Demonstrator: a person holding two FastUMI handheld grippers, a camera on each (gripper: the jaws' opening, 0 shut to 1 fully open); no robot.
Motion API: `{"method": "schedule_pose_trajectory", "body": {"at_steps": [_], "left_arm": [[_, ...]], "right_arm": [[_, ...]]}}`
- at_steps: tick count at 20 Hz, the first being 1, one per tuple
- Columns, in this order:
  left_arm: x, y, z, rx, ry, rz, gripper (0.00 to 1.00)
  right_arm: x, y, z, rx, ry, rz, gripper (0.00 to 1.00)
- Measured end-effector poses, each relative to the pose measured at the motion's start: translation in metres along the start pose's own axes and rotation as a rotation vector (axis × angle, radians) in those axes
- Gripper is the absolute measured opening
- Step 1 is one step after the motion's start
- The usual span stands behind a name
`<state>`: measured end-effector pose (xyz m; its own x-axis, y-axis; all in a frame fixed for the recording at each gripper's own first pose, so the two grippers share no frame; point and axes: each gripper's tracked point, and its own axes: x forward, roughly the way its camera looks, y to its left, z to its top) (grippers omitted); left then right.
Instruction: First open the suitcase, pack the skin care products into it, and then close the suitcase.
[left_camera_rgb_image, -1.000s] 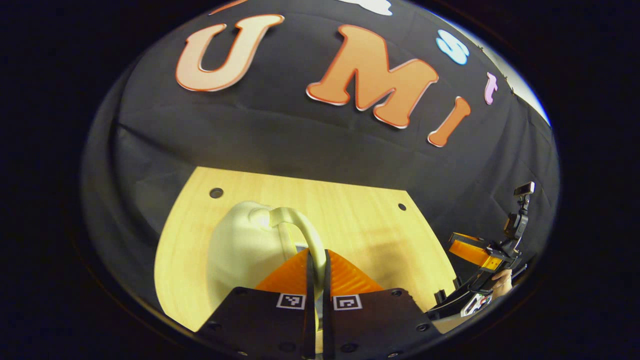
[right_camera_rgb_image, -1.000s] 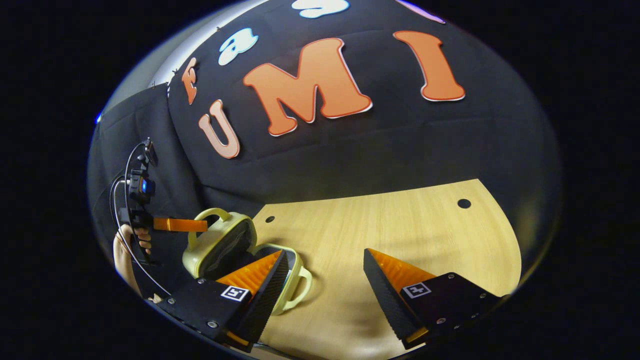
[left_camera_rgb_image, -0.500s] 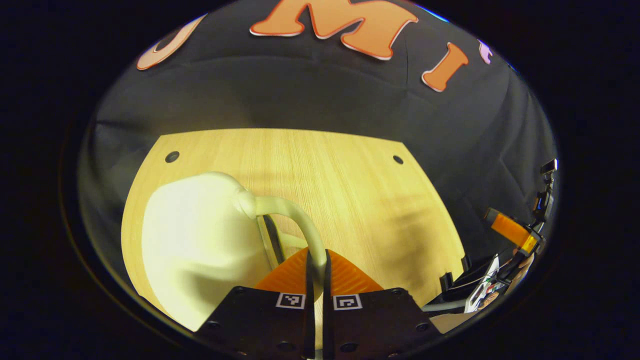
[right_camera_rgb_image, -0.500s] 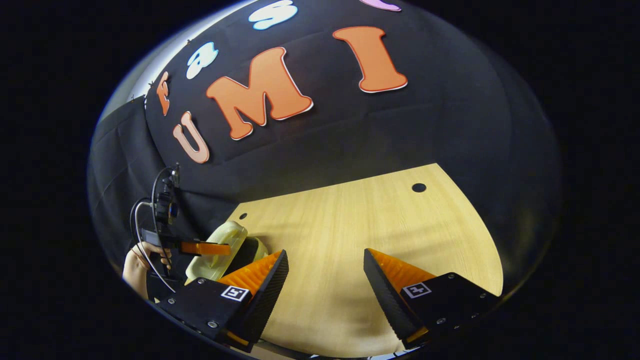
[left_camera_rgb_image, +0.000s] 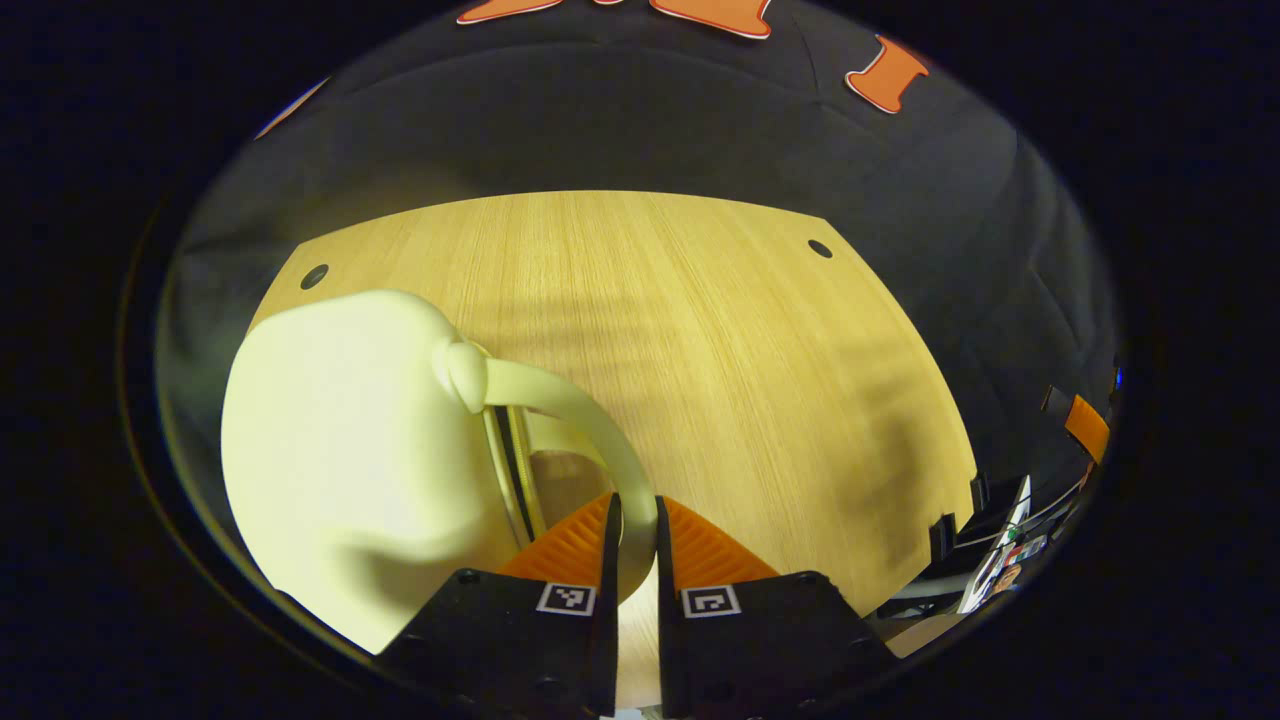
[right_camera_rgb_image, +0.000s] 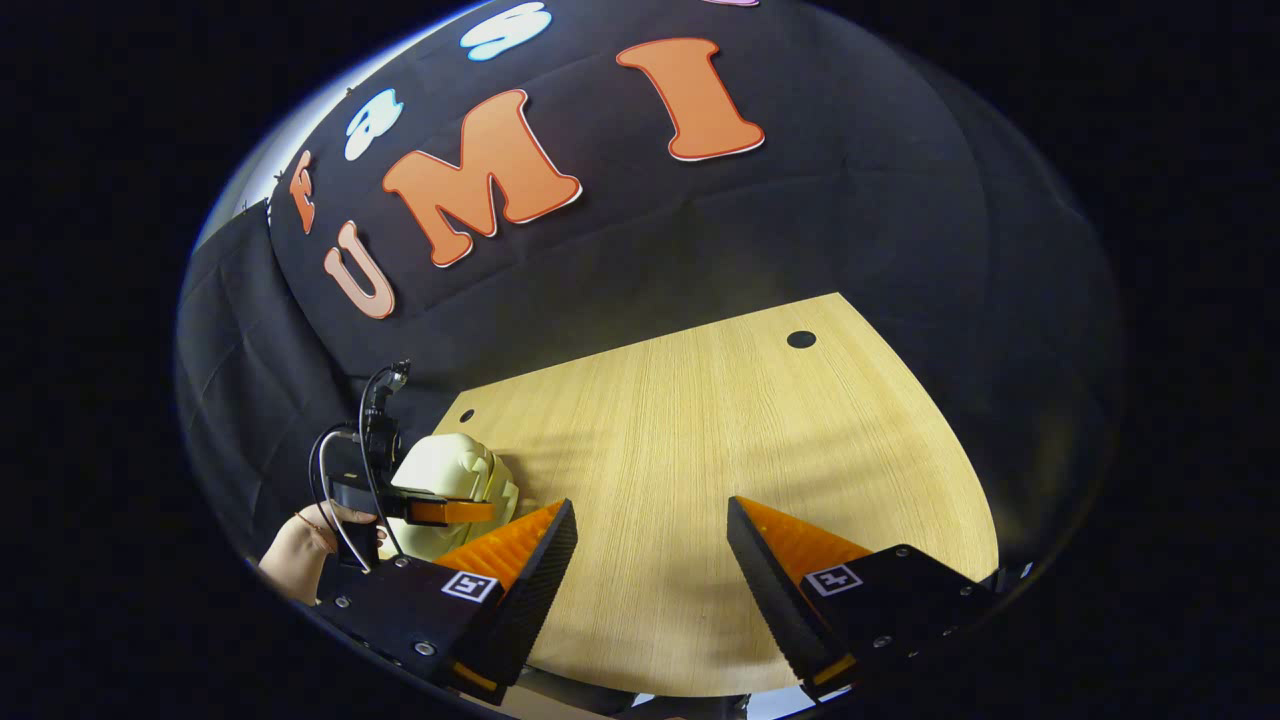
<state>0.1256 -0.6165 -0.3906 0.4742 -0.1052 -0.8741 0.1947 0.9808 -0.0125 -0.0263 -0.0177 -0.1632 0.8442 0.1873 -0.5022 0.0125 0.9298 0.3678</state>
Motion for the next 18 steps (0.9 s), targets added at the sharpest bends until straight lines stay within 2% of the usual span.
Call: {"method": "schedule_pose_trajectory", "body": {"at_steps": [1, 3, 4, 5, 6, 7, 12, 13, 15, 18], "left_arm": [[-0.005, 0.009, -0.004, -0.033, 0.009, 0.019, 0.23], [-0.011, -0.003, -0.006, -0.123, -0.026, -0.028, 0.60], [-0.014, -0.011, -0.003, -0.147, -0.056, -0.042, 0.69], [-0.021, -0.015, 0.002, -0.154, -0.079, -0.028, 0.85], [-0.028, -0.018, 0.006, -0.146, -0.102, -0.004, 0.96], [-0.037, -0.022, 0.013, -0.132, -0.137, 0.013, 0.92], [-0.110, -0.067, 0.078, -0.057, -0.422, 0.002, 0.93], [-0.118, -0.033, 0.067, -0.043, -0.490, 0.006, 0.93], [-0.162, -0.060, 0.114, -0.032, -0.623, 0.034, 0.93], [-0.200, -0.051, 0.122, -0.037, -0.763, 0.094, 0.94]], "right_arm": [[-0.001, 0.000, 0.001, -0.005, -0.001, 0.001, 0.96], [-0.002, 0.004, 0.003, -0.015, -0.002, 0.007, 0.96], [-0.001, 0.006, 0.006, -0.024, -0.005, 0.009, 0.95], [0.000, 0.008, 0.008, -0.036, -0.006, 0.011, 0.96], [0.003, 0.012, 0.010, -0.048, -0.005, 0.012, 0.95], [0.005, 0.016, 0.014, -0.061, -0.006, 0.014, 0.96], [0.008, 0.048, 0.056, -0.175, -0.106, 0.005, 0.96], [0.004, 0.058, 0.068, -0.202, -0.144, 0.008, 0.96], [-0.003, 0.079, 0.092, -0.256, -0.231, 0.006, 0.96], [-0.010, 0.105, 0.119, -0.349, -0.367, -0.022, 0.95]]}}
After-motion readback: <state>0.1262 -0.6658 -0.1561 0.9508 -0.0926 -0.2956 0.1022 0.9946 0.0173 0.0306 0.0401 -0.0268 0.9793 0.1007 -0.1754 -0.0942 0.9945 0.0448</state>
